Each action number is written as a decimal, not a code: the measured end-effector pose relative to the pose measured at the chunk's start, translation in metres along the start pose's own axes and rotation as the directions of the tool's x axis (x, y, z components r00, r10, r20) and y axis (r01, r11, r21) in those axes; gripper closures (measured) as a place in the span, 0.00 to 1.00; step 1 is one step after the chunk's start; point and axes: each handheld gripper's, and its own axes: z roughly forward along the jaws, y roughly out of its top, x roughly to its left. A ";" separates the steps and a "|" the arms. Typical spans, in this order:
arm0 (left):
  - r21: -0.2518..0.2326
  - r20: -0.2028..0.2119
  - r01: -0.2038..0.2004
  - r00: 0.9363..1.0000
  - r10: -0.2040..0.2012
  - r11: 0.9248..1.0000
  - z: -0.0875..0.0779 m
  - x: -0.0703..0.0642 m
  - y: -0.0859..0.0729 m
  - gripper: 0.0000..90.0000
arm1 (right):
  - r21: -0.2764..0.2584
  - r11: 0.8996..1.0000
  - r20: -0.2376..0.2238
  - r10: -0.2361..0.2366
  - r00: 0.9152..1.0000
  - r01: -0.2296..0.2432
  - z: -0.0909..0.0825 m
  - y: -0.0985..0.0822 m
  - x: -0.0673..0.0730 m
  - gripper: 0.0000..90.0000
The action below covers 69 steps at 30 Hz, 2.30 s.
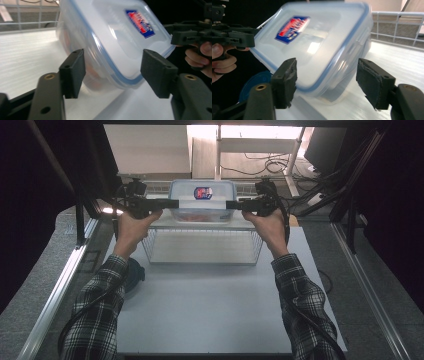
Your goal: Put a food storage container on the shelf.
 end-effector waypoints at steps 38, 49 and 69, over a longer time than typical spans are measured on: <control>0.026 -0.126 -0.333 0.934 0.333 0.943 -0.041 -0.058 -0.059 0.06 | -0.067 0.987 0.003 -0.147 0.989 0.147 -0.039 -0.046 0.030 0.09; 0.035 -0.116 -0.385 0.915 0.386 0.922 -0.047 -0.076 -0.110 0.03 | -0.020 0.964 0.023 -0.266 0.964 0.267 -0.053 -0.084 0.053 0.05; 0.044 -0.068 -0.389 0.918 0.391 0.920 -0.047 -0.100 -0.184 0.02 | 0.024 0.934 0.040 -0.356 0.933 0.356 -0.072 -0.154 0.076 0.00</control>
